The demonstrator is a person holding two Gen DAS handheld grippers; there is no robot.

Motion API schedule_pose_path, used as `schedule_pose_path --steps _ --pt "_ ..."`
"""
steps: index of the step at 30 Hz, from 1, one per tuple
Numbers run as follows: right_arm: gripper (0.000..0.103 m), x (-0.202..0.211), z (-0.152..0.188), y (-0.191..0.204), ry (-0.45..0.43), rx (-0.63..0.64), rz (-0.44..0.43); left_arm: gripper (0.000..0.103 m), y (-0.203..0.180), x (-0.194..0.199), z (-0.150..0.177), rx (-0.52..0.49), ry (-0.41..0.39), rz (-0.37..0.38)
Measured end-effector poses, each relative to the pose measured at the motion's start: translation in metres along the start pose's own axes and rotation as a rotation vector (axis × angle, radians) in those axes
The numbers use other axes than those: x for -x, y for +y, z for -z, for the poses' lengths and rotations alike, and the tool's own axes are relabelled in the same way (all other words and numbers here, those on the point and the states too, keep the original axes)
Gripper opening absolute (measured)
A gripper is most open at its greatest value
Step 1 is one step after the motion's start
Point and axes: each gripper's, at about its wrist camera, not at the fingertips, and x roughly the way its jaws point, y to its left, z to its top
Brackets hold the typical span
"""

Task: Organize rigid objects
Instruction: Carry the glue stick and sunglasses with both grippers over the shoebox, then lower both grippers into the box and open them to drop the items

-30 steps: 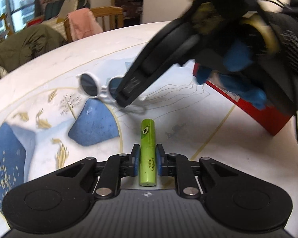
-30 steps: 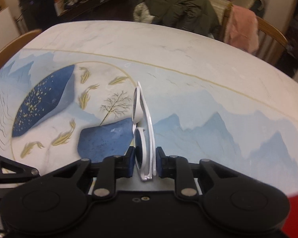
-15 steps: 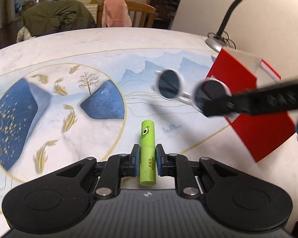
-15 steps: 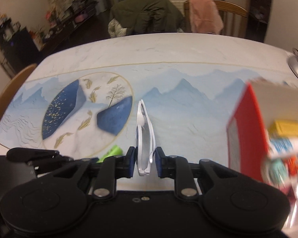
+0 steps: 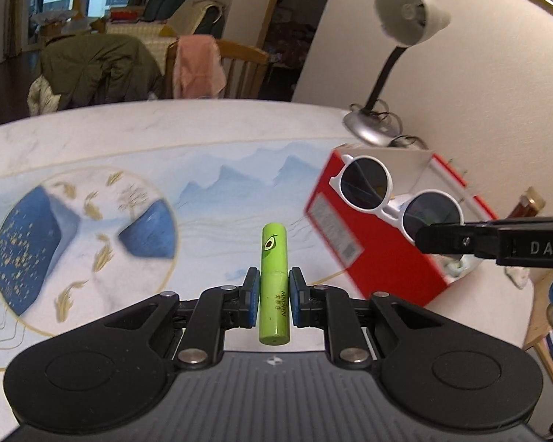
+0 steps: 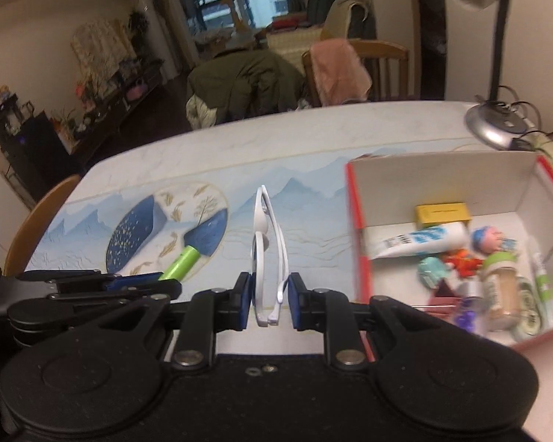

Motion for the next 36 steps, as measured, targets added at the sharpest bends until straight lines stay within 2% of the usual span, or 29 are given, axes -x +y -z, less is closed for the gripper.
schedule_pose_path --steps 6,13,26,36 --pt "0.020 0.023 0.002 -0.036 -0.044 -0.059 0.047 0.016 -0.046 0.000 -0.019 -0.041 -0.027 0.034" --pt "0.020 0.042 0.005 -0.085 -0.070 -0.108 0.091 0.016 -0.104 -0.021 -0.034 -0.103 -0.029 0.082" --pt "0.020 0.055 0.010 -0.171 -0.073 -0.150 0.147 0.016 -0.189 -0.091 -0.059 -0.197 0.033 0.101" --pt "0.020 0.044 0.007 -0.217 -0.051 -0.175 0.173 0.016 -0.218 -0.152 -0.069 -0.221 0.112 0.067"
